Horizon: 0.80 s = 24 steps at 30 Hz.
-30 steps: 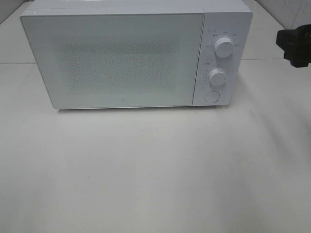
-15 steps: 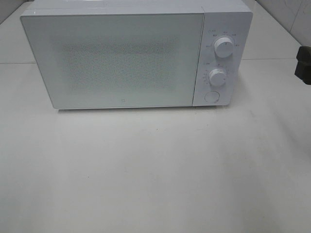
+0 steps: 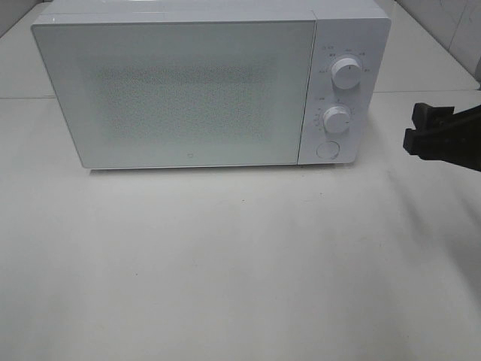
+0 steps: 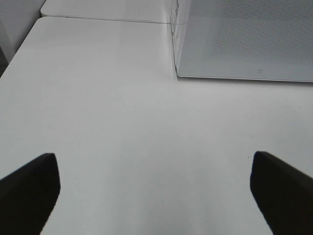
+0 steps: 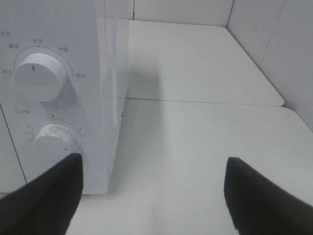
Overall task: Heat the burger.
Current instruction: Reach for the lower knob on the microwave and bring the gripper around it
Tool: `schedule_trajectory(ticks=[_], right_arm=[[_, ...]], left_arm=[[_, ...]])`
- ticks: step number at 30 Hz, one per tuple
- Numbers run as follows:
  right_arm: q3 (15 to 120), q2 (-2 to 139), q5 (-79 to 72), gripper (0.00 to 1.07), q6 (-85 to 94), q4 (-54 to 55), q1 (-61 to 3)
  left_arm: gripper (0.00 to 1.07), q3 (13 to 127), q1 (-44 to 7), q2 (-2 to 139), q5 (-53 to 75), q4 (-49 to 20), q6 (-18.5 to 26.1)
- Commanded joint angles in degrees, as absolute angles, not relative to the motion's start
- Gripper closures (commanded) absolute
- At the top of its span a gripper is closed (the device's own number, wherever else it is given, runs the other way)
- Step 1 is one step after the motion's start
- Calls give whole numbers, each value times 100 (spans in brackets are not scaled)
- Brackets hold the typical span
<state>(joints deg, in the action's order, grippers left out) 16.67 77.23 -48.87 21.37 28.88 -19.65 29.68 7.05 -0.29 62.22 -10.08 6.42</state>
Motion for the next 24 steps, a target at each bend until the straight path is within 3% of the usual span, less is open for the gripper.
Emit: schedule_trajectory(ticks=[1, 14, 24], right_arm=[[1673, 8084, -5518, 31, 2332, 3822, -2475], [1845, 9116, -6715, 31, 2332, 4440, -3753], [2280, 9677, -6858, 31, 2269, 4492, -3885]], left_arm=[[9, 2968, 716, -132, 6148, -1031, 625], [9, 2968, 716, -132, 6148, -1031, 625], [9, 2968, 716, -132, 6148, -1031, 625]])
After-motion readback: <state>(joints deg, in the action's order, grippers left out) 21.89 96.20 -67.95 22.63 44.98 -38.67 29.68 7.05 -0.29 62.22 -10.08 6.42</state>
